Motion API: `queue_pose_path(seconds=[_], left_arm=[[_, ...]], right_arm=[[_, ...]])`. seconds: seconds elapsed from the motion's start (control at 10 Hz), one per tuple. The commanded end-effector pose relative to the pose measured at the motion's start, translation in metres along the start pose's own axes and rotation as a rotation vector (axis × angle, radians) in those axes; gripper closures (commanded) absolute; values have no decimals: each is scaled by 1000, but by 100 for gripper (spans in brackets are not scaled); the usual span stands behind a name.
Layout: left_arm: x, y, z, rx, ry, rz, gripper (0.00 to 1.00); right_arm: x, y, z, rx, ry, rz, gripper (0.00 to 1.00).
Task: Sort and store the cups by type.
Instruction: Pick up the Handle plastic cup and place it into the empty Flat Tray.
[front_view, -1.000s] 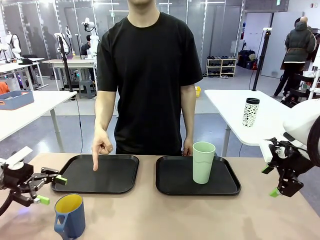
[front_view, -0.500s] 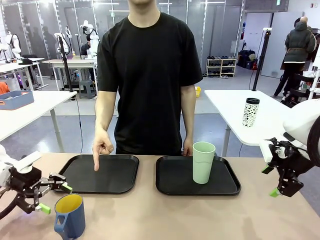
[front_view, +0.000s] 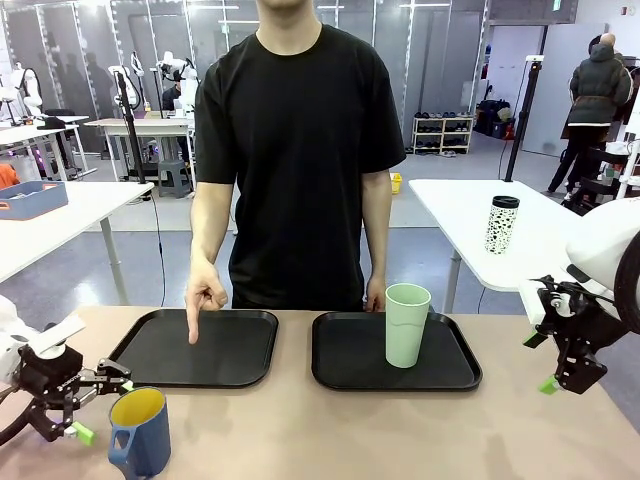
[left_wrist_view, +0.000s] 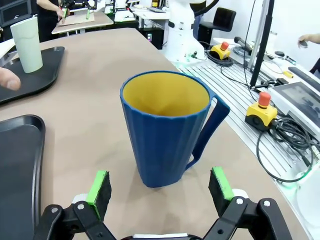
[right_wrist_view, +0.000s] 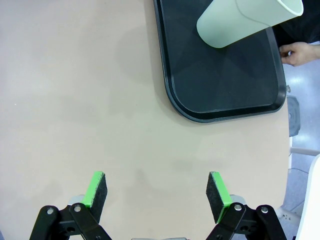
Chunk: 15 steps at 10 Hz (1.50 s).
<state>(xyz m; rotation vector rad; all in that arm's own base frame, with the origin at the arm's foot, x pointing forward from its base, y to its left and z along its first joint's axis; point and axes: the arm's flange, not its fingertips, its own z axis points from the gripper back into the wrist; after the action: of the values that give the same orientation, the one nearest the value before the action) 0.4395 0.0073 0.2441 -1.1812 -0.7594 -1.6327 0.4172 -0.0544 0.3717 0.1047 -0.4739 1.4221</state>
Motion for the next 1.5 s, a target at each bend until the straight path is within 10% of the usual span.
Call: queue_pose_path(seconds=[0.0, 1.4], left_arm=[[-15, -3, -10, 26, -21, -42, 0], [-29, -24, -58, 6, -135, -54, 0]], right_arm=[[0, -3, -2, -6, 6, 3, 0], [0, -3, -2, -6, 6, 3, 0]])
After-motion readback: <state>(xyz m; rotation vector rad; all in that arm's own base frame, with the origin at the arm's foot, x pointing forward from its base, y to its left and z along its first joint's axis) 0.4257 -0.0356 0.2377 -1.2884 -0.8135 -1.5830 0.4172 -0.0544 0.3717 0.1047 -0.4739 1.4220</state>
